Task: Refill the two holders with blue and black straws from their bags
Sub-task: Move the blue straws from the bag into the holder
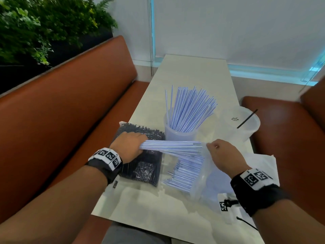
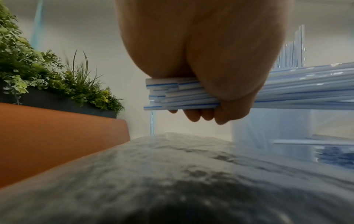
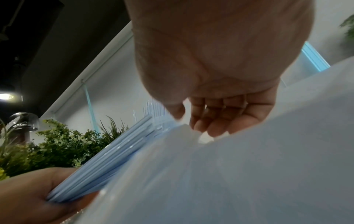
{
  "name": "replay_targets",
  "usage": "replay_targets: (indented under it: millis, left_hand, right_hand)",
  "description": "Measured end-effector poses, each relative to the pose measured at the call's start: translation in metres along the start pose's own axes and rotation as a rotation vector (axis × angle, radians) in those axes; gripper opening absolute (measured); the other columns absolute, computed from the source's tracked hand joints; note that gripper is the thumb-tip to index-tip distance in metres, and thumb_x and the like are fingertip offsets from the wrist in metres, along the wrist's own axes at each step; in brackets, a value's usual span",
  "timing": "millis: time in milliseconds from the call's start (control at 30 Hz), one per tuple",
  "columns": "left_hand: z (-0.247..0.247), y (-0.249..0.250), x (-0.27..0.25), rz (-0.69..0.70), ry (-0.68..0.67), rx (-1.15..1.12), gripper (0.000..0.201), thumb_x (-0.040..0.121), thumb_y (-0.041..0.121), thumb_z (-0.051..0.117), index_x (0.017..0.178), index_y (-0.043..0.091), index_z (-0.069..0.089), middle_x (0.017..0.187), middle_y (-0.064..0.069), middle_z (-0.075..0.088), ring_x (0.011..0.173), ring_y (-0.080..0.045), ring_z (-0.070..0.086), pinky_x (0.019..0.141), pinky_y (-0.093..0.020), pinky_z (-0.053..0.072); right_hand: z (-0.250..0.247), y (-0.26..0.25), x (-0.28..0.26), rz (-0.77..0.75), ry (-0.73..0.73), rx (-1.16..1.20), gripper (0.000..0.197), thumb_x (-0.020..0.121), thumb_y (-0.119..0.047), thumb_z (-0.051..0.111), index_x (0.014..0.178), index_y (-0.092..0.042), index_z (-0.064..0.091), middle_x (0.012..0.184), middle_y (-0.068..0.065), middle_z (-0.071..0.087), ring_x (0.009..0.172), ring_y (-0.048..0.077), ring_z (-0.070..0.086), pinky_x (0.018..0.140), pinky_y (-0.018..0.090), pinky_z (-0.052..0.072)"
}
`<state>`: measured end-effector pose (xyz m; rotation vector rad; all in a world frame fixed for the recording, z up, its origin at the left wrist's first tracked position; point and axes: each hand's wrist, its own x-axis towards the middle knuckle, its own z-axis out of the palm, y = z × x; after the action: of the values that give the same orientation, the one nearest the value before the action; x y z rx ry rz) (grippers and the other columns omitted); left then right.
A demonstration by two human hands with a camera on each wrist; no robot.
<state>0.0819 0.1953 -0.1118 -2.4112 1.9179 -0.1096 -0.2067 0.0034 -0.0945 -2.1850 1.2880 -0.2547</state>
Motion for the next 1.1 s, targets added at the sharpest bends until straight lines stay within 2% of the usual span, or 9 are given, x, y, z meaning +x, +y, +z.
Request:
replay_targets:
  millis: [167,267,400,533,633,800,867,933,1100]
  left_hand:
    - [-0.008,0.024,0.008,0.051,0.063,-0.098,0.017,0.090,0.033,0.063,0.103,0.024,0.055,0.096,0.002,0.064,0.084,-0.023,0.062,0.068,-0.033,0.040]
    - [-0.015,0.049,0.015,0.089,0.101,-0.144,0.016,0.089,0.030,0.061,0.100,0.021,0.056,0.089,0.000,0.064,0.075,-0.025,0.062,0.058,-0.031,0.041]
    - [-0.028,0.066,0.019,0.082,0.116,-0.112,0.023,0.091,0.032,0.058,0.110,0.021,0.054,0.094,0.000,0.064,0.078,-0.024,0.064,0.062,-0.033,0.050]
    - [-0.041,0.102,0.023,0.174,0.132,-0.114,0.025,0.087,0.028,0.060,0.109,0.019,0.053,0.089,0.000,0.063,0.071,-0.026,0.062,0.059,-0.034,0.051]
    - [-0.050,0.114,0.026,0.160,0.148,-0.200,0.023,0.090,0.028,0.059,0.112,0.022,0.053,0.087,0.004,0.060,0.070,-0.022,0.059,0.060,-0.034,0.051]
    - [-0.088,0.101,0.033,-0.079,0.296,-0.919,0.015,0.089,0.030,0.068,0.094,0.031,0.054,0.076,0.004,0.061,0.063,-0.013,0.060,0.051,-0.022,0.045]
    - [-0.110,0.107,0.035,-0.145,0.439,-1.365,0.015,0.081,0.033,0.076,0.092,0.030,0.066,0.081,0.003,0.069,0.075,-0.018,0.067,0.069,-0.029,0.056]
    - [-0.126,0.115,0.042,-0.125,0.558,-1.716,0.013,0.076,0.025,0.080,0.084,0.031,0.073,0.079,0.004,0.069,0.076,-0.021,0.068,0.078,-0.037,0.058]
    - [-0.133,0.137,0.056,-0.080,0.634,-2.103,0.025,0.084,-0.001,0.069,0.082,0.024,0.069,0.075,0.000,0.063,0.067,-0.020,0.062,0.070,-0.031,0.055]
  right_hand:
    - [-0.009,-0.032,-0.012,-0.067,0.173,0.777,0.043,0.094,-0.054,0.039,0.100,-0.027,0.072,0.100,-0.006,0.072,0.097,0.009,0.067,0.089,0.032,0.049]
    - [-0.007,-0.040,-0.016,-0.118,-0.018,0.680,0.042,0.100,-0.043,0.050,0.082,-0.018,0.079,0.092,-0.007,0.078,0.092,0.003,0.069,0.085,0.021,0.043]
    - [-0.016,-0.033,-0.015,-0.082,0.216,0.781,0.036,0.101,-0.020,0.052,0.077,-0.019,0.077,0.090,-0.007,0.076,0.092,0.004,0.068,0.083,0.023,0.046]
    - [-0.008,-0.041,-0.020,-0.153,0.008,0.608,0.040,0.102,-0.022,0.050,0.076,-0.012,0.080,0.083,0.001,0.077,0.087,0.015,0.069,0.079,0.017,0.046]
    - [-0.011,-0.050,-0.022,-0.030,0.023,0.832,0.045,0.102,-0.041,0.050,0.082,-0.012,0.080,0.088,0.005,0.078,0.088,0.018,0.072,0.082,0.028,0.053]
    - [-0.018,-0.045,-0.017,0.246,-0.098,1.228,0.058,0.103,-0.055,0.042,0.105,-0.005,0.070,0.105,0.016,0.076,0.097,0.030,0.074,0.088,0.042,0.058]
    - [-0.011,-0.045,-0.018,0.299,-0.228,1.199,0.061,0.103,-0.056,0.040,0.109,-0.002,0.068,0.107,0.019,0.075,0.099,0.032,0.074,0.088,0.044,0.058]
    - [-0.007,-0.049,-0.020,0.335,-0.295,1.230,0.062,0.103,-0.057,0.040,0.114,-0.002,0.067,0.110,0.019,0.074,0.101,0.034,0.072,0.085,0.044,0.058]
    - [-0.004,-0.062,-0.020,0.349,-0.379,1.423,0.067,0.104,-0.056,0.037,0.124,0.003,0.061,0.113,0.022,0.072,0.107,0.038,0.071,0.083,0.047,0.060]
